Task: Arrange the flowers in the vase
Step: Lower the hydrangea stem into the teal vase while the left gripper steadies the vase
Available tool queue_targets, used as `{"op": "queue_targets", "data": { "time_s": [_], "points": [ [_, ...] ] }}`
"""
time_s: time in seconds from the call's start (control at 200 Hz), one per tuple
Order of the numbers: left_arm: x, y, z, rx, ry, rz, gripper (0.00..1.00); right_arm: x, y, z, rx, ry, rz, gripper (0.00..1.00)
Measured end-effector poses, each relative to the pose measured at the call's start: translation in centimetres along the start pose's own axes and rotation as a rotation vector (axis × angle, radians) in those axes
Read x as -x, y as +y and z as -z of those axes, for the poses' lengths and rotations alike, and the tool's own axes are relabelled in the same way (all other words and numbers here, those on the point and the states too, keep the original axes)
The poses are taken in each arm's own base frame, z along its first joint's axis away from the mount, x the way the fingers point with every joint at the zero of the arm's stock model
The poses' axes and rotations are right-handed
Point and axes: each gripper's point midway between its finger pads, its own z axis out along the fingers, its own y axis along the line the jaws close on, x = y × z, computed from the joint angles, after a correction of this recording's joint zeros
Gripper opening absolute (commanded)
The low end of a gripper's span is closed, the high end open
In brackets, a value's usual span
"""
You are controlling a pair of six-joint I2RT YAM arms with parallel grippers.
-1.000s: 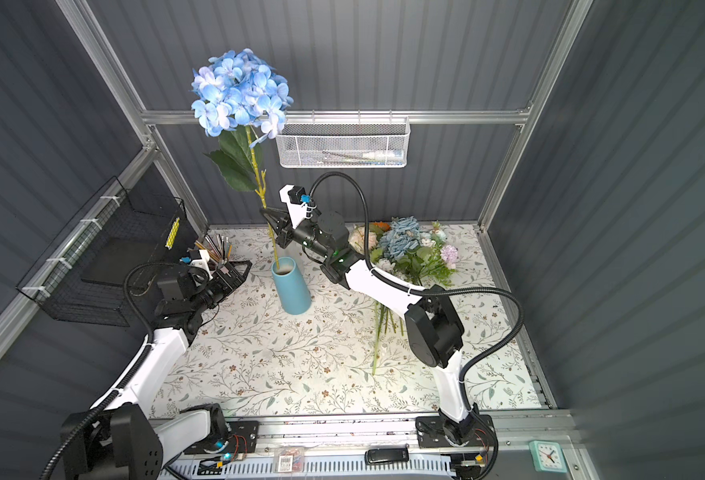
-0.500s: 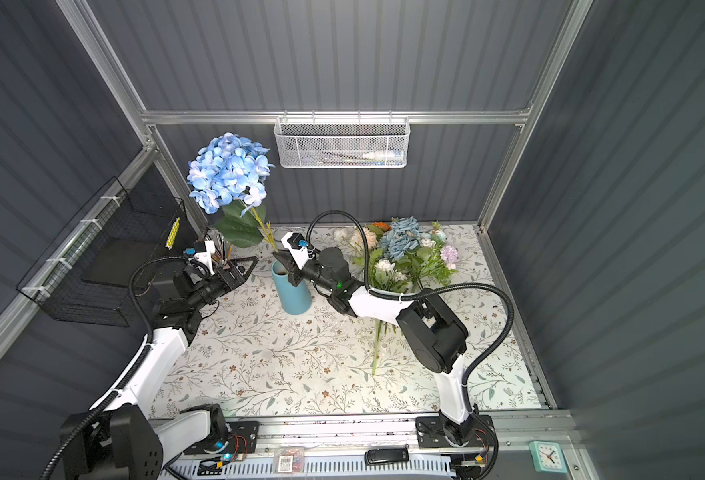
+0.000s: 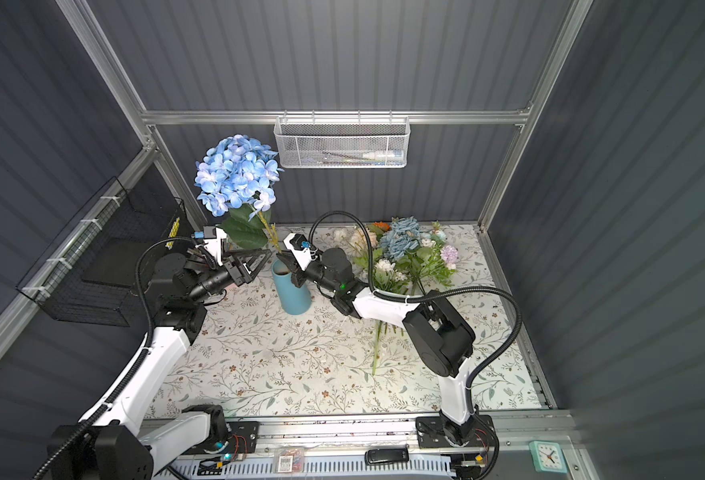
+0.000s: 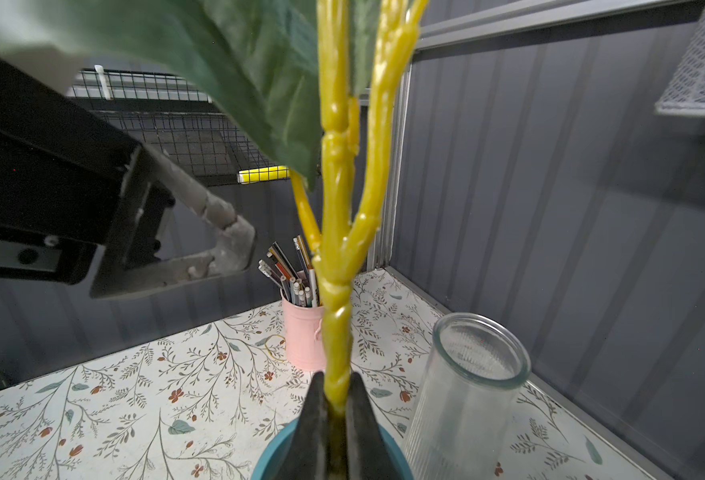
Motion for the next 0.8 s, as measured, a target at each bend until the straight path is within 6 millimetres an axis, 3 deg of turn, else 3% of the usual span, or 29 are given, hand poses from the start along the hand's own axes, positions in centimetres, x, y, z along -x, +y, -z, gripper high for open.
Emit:
{"op": "queue_targets", "data": {
  "time_s": [0.095, 0.415, 0.51, 0.695, 0.8],
  "points": [
    [0.6, 0.0, -0.5, 0.005, -0.021, -0.029, 0.73, -0.4, 0.0, 0.0, 0.0, 0.016, -0.004, 0.04],
    [0.7, 3.5, -1.8, 0.089, -0.047, -0.018, 0.5, -1.0, 0.9, 0.1, 0.016, 0.054, 0.016, 0.03],
    [0.9, 3.7, -1.8, 0.098, -0.056, -0.023, 0.44, -1.0, 1.4, 0.1, 0.028, 0.063, 0.037, 0.03],
    [1.1, 3.5, -1.8, 0.092, -0.064, -0.046, 0.16, -1.5, 1.9, 0.1, 0.038, 0.081, 0.054, 0.04],
    [1.2, 3.8, -1.7, 0.109, -0.067, -0.06, 0.14, -1.4, 1.9, 0.1, 0.038, 0.079, 0.055, 0.06]
  ]
}}
